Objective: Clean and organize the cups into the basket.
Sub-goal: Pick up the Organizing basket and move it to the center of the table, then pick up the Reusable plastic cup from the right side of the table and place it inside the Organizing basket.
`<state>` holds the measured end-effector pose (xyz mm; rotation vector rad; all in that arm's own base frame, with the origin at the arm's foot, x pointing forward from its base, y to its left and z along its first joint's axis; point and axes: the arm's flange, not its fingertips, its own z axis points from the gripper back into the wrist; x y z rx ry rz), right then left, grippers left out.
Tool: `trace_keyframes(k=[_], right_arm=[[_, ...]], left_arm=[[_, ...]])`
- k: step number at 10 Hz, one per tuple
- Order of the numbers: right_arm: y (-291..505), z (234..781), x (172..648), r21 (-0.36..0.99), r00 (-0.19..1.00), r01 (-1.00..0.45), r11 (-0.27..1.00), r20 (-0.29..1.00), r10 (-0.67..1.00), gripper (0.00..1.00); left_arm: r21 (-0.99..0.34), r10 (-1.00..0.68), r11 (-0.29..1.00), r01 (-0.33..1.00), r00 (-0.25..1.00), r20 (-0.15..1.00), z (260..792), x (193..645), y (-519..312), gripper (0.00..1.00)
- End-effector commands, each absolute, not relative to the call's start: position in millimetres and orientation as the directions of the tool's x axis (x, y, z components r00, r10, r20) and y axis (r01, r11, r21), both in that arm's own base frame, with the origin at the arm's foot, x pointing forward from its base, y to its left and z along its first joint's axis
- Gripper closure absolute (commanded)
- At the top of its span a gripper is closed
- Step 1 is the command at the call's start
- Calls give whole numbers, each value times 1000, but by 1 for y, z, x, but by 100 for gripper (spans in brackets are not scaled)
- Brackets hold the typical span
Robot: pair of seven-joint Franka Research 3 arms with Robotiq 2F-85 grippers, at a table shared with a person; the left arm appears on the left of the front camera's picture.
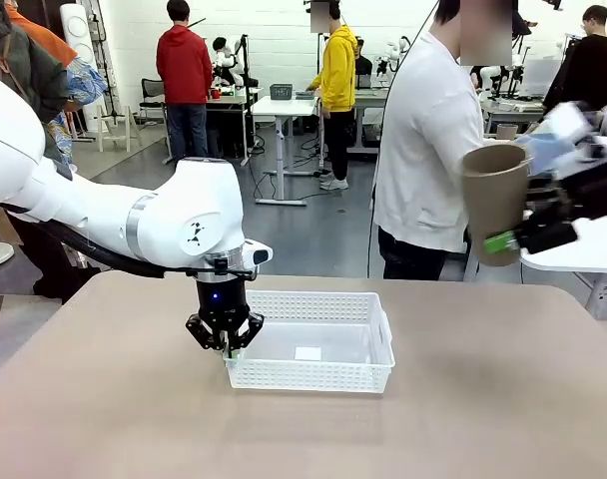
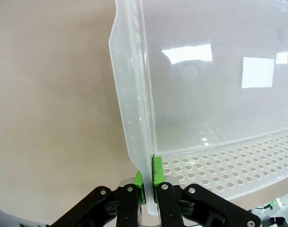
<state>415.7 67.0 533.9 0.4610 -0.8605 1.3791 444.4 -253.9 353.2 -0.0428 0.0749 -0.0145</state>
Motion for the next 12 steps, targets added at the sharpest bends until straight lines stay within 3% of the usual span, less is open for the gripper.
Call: trace_keyframes(k=[1, 3, 5, 12], right_arm=[[149, 568, 436, -114, 8, -990, 86, 556, 831, 19], [201, 557, 454, -36, 74, -995, 92, 342, 937, 19], [246, 524, 462, 41, 66, -997, 60, 152, 986, 19], [308, 454, 476, 11, -149, -988, -154, 212, 966, 19]], left_arm=[[-40, -20, 999, 17, 997, -79, 354, 443, -256, 100], [-40, -20, 999, 17, 997, -79, 354, 443, -256, 100], [-40, -20, 999, 17, 997, -79, 354, 443, -256, 100], [-40, -20, 999, 17, 997, -79, 354, 443, -256, 100]])
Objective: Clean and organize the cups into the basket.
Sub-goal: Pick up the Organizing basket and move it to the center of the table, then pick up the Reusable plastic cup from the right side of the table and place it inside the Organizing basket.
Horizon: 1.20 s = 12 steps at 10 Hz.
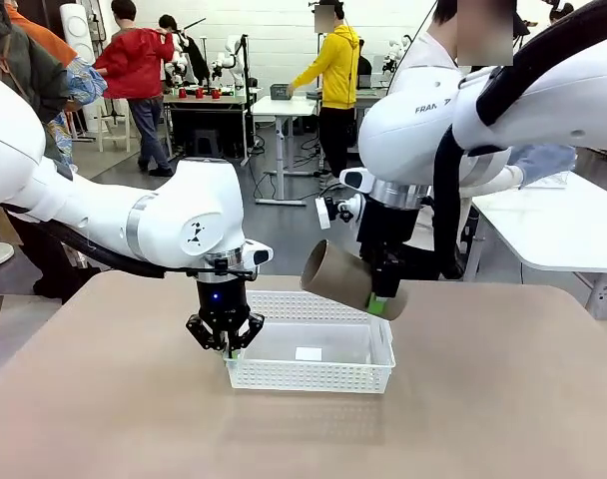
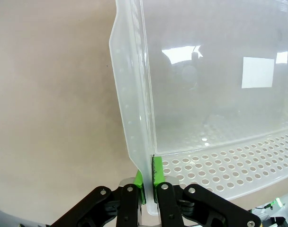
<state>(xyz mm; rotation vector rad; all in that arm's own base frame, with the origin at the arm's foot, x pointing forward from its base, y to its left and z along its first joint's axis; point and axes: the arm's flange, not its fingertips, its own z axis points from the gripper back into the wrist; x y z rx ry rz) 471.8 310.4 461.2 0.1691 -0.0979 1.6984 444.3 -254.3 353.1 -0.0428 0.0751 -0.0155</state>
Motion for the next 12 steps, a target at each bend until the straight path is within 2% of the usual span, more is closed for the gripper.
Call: trace_keyframes(k=[1, 4, 7, 12], right_arm=[[308, 445, 478, 0, -143, -989, -147, 233, 962, 19], [314, 417, 481, 49, -111, -991, -127, 252, 961, 19], [320, 392, 486, 66, -49, -996, -64, 206, 977, 19], [321, 351, 495, 129, -19, -991, -44, 189, 982, 19]], left_arm=[[-40, -20, 999, 17, 997, -79, 354, 443, -256, 100], [-40, -20, 999, 17, 997, -79, 354, 443, -256, 100], [-40, -20, 999, 17, 997, -79, 354, 443, -256, 100], [-40, -20, 999, 17, 997, -79, 354, 443, -256, 100]])
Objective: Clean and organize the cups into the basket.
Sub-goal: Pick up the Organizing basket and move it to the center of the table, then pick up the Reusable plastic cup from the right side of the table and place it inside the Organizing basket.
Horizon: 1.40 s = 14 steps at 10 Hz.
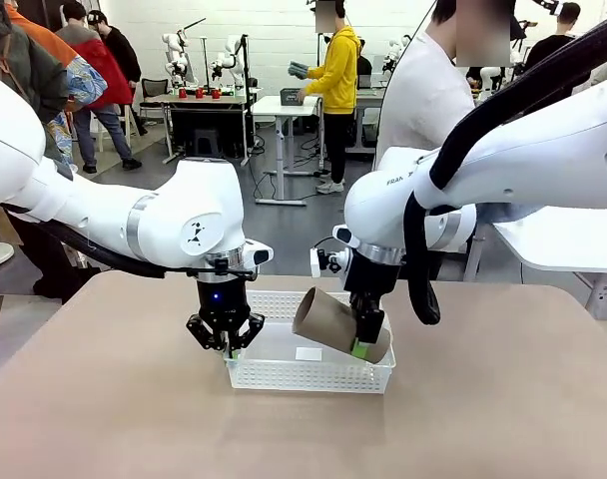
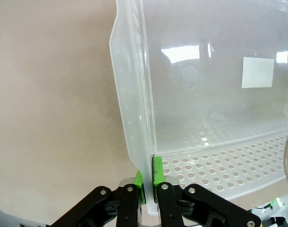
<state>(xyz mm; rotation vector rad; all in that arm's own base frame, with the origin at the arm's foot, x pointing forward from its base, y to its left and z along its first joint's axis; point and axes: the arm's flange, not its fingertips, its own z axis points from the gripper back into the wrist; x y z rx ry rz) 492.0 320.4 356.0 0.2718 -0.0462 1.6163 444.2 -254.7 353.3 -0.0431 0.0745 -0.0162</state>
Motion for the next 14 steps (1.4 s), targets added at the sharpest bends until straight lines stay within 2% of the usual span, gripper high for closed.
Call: trace_keyframes(k=[1, 2, 3, 6, 8, 9, 11, 14], right_arm=[[321, 350, 495, 133, -13, -990, -39, 191, 981, 19], [321, 351, 495, 133, -7, -991, -33, 195, 981, 3], [319, 353, 495, 132, -3, -991, -31, 202, 979, 0], [317, 355, 496, 128, 0, -991, -28, 214, 977, 0], [312, 378, 491, 93, -15, -995, -41, 263, 965, 0], [296, 409, 489, 64, -26, -997, -49, 326, 945, 0], [222, 477, 479, -47, -10, -999, 18, 542, 840, 0], [94, 502, 443, -88, 32, -986, 145, 742, 670, 0]], left_arm=[[-40, -20, 999, 17, 997, -79, 354, 443, -256, 100], [-40, -20, 999, 17, 997, -79, 354, 443, -256, 100], [-40, -20, 999, 17, 997, -79, 354, 443, -256, 100], [-40, -20, 999, 17, 997, -79, 354, 443, -256, 100], [-40, -20, 999, 17, 997, -79, 354, 443, -256, 100], [-40, -20, 999, 17, 997, -79, 354, 443, -256, 100], [-40, -20, 999, 17, 997, -79, 354, 443, -256, 100], [-40, -20, 999, 17, 997, -79, 354, 443, -256, 100]])
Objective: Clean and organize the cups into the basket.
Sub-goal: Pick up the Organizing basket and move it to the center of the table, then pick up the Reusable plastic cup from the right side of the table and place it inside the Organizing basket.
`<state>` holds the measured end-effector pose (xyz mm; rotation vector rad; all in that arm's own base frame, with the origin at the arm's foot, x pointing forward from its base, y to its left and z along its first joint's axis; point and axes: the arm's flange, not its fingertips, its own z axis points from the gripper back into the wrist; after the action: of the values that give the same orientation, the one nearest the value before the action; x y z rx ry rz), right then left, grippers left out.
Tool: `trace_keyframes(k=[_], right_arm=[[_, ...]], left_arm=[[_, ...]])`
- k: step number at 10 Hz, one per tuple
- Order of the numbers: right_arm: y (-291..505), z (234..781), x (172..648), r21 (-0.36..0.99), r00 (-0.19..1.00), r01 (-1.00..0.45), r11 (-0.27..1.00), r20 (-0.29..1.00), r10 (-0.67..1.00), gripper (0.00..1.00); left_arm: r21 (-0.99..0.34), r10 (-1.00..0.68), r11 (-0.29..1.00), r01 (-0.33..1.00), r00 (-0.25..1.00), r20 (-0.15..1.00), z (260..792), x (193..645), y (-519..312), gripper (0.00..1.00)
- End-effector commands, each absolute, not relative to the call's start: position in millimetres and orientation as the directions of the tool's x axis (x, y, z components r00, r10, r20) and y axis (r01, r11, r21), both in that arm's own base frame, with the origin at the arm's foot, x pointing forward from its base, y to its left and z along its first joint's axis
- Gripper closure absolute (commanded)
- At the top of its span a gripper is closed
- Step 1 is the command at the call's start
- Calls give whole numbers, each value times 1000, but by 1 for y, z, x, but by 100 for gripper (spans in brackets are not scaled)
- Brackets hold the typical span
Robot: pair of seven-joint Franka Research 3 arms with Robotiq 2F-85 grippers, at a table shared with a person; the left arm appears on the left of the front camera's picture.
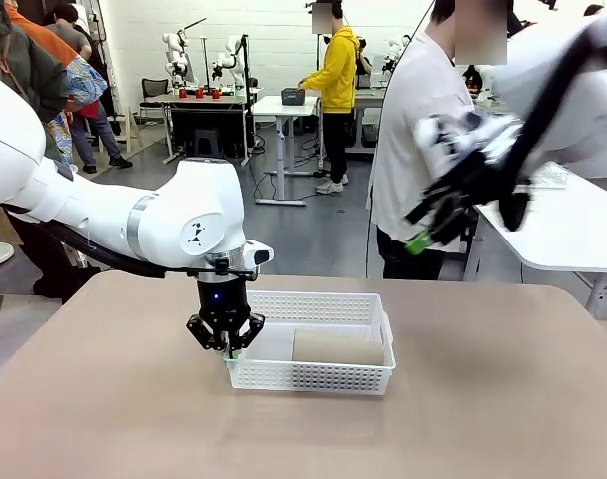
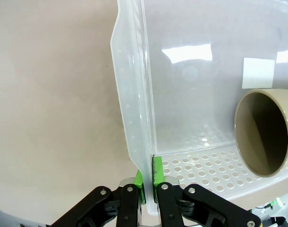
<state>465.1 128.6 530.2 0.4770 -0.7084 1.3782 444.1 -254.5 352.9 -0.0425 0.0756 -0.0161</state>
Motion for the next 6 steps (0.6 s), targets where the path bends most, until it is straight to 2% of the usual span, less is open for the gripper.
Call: trace_keyframes(k=[1, 4, 6], right_arm=[[52, 500, 431, -85, 41, -980, 179, 795, 605, 0], [-65, 479, 386, -85, 59, -951, 298, 896, 441, 0], [-127, 467, 361, -70, 80, -943, 326, 902, 424, 0]], left_arm=[[-40, -20, 999, 17, 997, -79, 354, 443, -256, 100], [-40, -20, 999, 17, 997, -79, 354, 443, -256, 100], [-40, -20, 999, 17, 997, -79, 354, 443, -256, 100]])
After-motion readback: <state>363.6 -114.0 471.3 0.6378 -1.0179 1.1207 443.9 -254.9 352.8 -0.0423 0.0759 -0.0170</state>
